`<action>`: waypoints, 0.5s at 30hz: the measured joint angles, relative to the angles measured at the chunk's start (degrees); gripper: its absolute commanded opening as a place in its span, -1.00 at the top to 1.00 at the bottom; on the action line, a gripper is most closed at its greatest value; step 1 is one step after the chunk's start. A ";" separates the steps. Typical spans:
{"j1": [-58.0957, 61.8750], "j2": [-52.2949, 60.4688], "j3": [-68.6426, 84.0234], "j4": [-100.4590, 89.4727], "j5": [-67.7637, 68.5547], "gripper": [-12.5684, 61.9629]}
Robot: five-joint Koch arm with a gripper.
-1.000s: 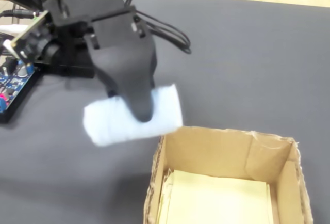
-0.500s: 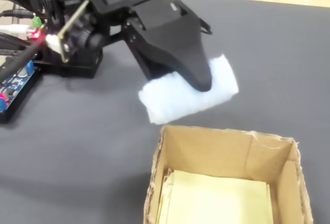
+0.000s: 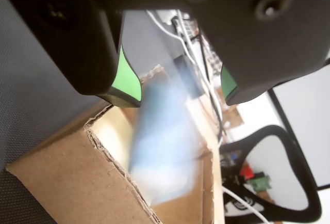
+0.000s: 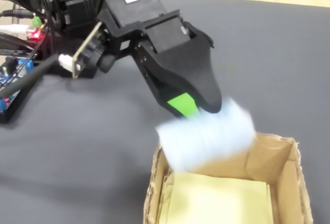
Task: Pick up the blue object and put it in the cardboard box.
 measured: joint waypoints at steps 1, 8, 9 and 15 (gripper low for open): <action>0.00 0.00 0.00 0.00 0.00 -0.16; -2.46 3.69 0.00 0.00 0.00 -0.16; -4.13 5.80 0.09 0.00 0.09 -0.16; -9.05 12.22 5.71 -1.76 2.46 -0.16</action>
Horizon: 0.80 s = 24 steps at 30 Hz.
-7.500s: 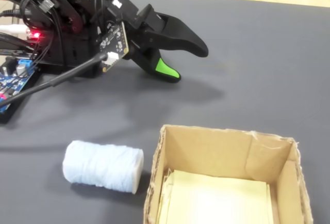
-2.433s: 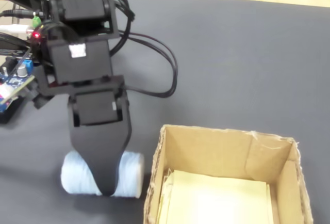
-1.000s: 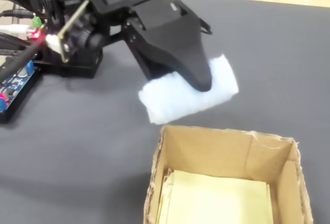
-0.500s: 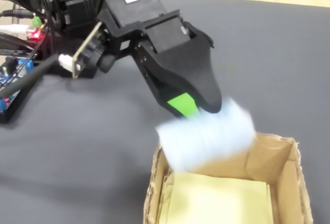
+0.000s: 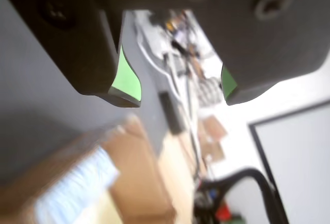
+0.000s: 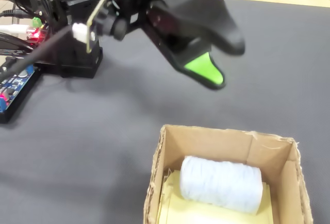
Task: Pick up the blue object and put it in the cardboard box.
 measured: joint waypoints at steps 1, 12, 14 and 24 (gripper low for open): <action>-0.97 0.79 1.67 -0.97 0.53 -0.17; -12.04 7.82 20.92 -12.92 6.33 -0.23; -14.85 9.23 23.47 -13.18 6.50 -0.23; -25.66 13.45 36.47 -14.59 7.56 -0.24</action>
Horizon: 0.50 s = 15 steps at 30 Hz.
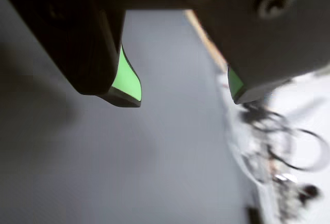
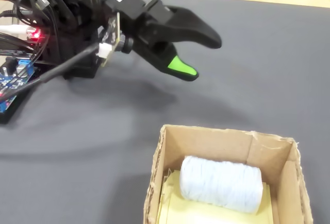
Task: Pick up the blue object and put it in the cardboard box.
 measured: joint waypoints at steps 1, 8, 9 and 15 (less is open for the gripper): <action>-0.88 0.09 0.18 -0.26 0.09 -0.24; -4.31 0.09 1.67 -0.26 0.09 -0.24; -4.57 0.09 1.67 1.85 0.09 -0.24; -7.29 0.09 1.67 10.72 0.53 -0.24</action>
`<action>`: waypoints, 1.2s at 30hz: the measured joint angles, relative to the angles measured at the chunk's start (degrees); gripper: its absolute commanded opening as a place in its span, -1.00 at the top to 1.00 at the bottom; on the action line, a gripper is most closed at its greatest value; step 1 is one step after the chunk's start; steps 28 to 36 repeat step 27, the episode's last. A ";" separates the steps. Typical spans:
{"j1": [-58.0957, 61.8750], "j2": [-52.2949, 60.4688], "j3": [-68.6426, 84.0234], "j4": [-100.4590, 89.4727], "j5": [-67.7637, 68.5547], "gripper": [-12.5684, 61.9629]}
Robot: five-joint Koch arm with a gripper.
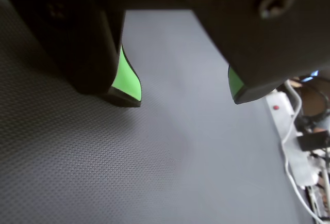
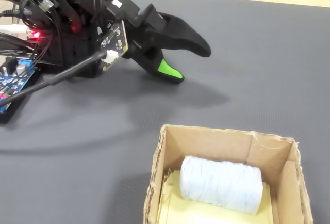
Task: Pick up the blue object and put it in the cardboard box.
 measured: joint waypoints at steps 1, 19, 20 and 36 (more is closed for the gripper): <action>0.00 0.00 0.00 0.26 0.00 -0.24; 0.18 0.00 0.00 0.97 0.18 -0.24; 0.18 0.00 0.00 0.88 0.09 -0.24; 0.18 0.00 0.00 1.05 0.18 -0.24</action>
